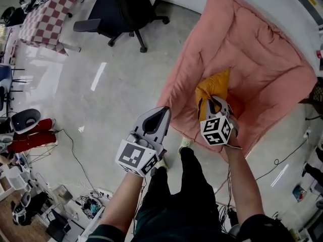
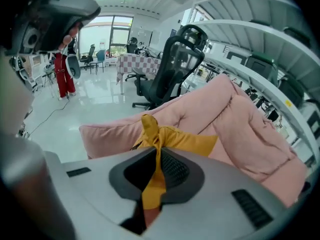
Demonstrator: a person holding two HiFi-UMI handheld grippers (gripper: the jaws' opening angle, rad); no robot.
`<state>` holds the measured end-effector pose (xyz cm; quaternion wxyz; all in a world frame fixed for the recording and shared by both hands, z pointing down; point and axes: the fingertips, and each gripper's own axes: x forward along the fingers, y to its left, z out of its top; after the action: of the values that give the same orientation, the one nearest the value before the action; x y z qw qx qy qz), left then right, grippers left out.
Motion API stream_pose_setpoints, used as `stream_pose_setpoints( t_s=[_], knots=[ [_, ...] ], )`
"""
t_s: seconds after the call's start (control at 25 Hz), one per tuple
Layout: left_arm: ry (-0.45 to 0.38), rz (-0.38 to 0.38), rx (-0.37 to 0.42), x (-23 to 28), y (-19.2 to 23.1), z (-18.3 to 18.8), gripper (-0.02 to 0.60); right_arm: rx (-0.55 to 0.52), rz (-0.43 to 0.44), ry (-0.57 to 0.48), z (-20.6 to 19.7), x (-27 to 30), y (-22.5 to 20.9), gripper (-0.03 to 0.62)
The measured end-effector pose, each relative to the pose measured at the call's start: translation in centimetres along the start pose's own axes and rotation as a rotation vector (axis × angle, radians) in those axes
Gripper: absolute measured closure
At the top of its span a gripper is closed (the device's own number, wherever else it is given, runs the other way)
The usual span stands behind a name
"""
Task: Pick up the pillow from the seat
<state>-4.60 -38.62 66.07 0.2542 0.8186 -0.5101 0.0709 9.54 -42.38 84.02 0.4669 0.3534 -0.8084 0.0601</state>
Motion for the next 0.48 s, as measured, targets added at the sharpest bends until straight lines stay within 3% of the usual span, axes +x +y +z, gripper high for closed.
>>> stream_pose_setpoints(
  t_s=[0.48],
  knots=[
    [-0.076,-0.086,0.055,-5.2,-5.0,6.3,0.577,0.200,-0.111,-0.222,6.9,-15.6,-2.5,0.572]
  ],
)
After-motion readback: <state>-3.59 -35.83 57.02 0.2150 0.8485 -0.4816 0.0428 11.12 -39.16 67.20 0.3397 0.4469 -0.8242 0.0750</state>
